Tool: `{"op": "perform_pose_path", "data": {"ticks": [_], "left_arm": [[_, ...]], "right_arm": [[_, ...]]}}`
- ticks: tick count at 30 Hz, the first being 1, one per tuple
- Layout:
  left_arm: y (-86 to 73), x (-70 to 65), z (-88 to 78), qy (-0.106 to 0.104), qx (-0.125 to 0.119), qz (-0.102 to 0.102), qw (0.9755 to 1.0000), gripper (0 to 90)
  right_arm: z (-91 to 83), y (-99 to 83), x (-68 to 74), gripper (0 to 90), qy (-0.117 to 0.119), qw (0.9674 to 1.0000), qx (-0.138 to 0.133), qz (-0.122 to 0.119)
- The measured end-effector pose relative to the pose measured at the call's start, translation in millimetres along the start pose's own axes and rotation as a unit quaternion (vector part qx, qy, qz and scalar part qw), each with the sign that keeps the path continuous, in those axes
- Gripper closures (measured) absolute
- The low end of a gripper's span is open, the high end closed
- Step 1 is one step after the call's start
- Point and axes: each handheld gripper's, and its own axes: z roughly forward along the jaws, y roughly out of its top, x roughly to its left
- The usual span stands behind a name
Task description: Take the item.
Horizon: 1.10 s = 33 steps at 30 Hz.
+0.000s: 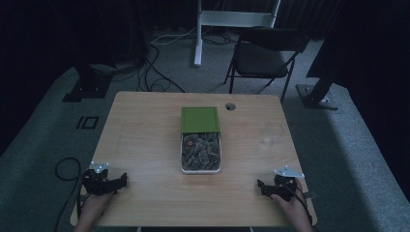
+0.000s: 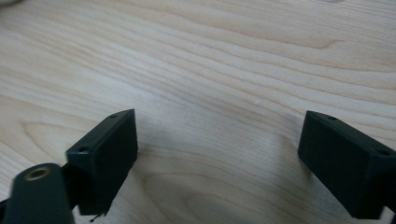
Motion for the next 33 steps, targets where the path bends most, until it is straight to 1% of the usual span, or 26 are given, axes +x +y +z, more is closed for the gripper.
{"op": "perform_pose_path", "data": {"ticks": [1,2,4,5,6,9,14,19,22,24,33], "left_arm": [[0.0,0.0,0.0,0.0,0.0,0.0,1.0,1.9],[0.0,0.0,0.0,0.0,0.0,0.0,1.0,2.0],[0.0,0.0,0.0,0.0,0.0,0.0,1.0,1.9],[0.0,0.0,0.0,0.0,0.0,0.0,1.0,1.9],[0.0,0.0,0.0,0.0,0.0,0.0,1.0,2.0],[0.0,0.0,0.0,0.0,0.0,0.0,1.0,1.9],[0.0,0.0,0.0,0.0,0.0,0.0,1.0,2.0],[0.0,0.0,0.0,0.0,0.0,0.0,1.0,2.0],[0.0,0.0,0.0,0.0,0.0,0.0,1.0,1.9],[0.0,0.0,-0.1,0.0,0.0,0.0,1.0,2.0],[0.0,0.0,0.0,0.0,0.0,0.0,1.0,2.0]], "right_arm": [[-0.4,0.2,0.8,13.3,-0.002,1.0,0.001,-0.001],[-0.6,0.7,1.8,13.3,-0.005,1.0,0.003,-0.007],[-1.2,1.3,2.6,13.2,-0.007,0.9999,0.003,-0.008],[-2.9,3.7,3.2,13.2,-0.003,1.0,-0.003,-0.003],[-3.6,5.2,3.4,13.2,-0.005,1.0,-0.006,-0.002],[-6.1,9.8,4.9,13.2,-0.004,0.9999,-0.013,-0.002],[-10.1,16.6,8.9,13.2,0.003,0.9998,-0.021,-0.005],[-12.5,20.1,10.5,13.2,0.005,0.9996,-0.028,-0.005],[-13.2,21.3,11.6,13.2,0.006,0.9995,-0.03,-0.007],[-14.8,23.9,13.4,13.2,0.011,0.9994,-0.032,-0.012],[-22.6,36.2,19.4,13.2,0.016,0.9987,-0.045,-0.018]]}}
